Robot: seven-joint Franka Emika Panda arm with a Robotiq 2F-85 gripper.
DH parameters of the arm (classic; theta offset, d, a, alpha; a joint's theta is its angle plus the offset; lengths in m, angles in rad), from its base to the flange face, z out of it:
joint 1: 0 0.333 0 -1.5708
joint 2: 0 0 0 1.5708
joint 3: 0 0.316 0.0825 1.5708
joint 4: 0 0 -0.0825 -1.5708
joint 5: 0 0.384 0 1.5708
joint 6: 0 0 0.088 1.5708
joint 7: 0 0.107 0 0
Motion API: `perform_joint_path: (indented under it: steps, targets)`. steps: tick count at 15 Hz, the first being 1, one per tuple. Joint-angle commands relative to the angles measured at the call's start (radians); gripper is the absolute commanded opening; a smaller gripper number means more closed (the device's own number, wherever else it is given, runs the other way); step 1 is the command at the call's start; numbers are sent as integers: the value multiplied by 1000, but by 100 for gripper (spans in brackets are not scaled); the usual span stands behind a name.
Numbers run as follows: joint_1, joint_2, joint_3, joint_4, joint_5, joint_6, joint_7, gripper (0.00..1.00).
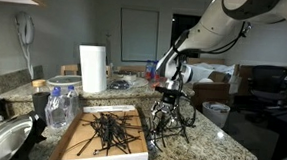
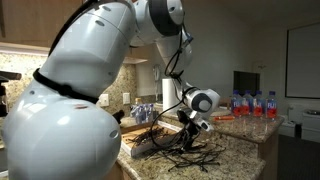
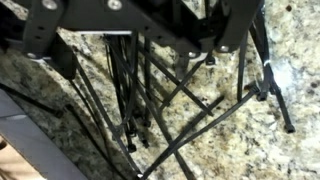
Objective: Pick up some of the black cables from the counter and put them in the box
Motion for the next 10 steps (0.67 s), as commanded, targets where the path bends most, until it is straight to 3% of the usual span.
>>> perform_joint_path:
  steps: [1, 4, 5, 7, 10]
  targets:
    - [-13, 14, 0, -13, 27, 22, -1, 100]
    - [-17, 39, 2, 0, 40, 42, -14, 100]
    - [-18, 38, 1, 0, 45, 44, -17, 75]
    - [-21, 33, 1, -4, 51, 52, -24, 68]
    - [-36, 47, 8, 7, 97, 52, -61, 48]
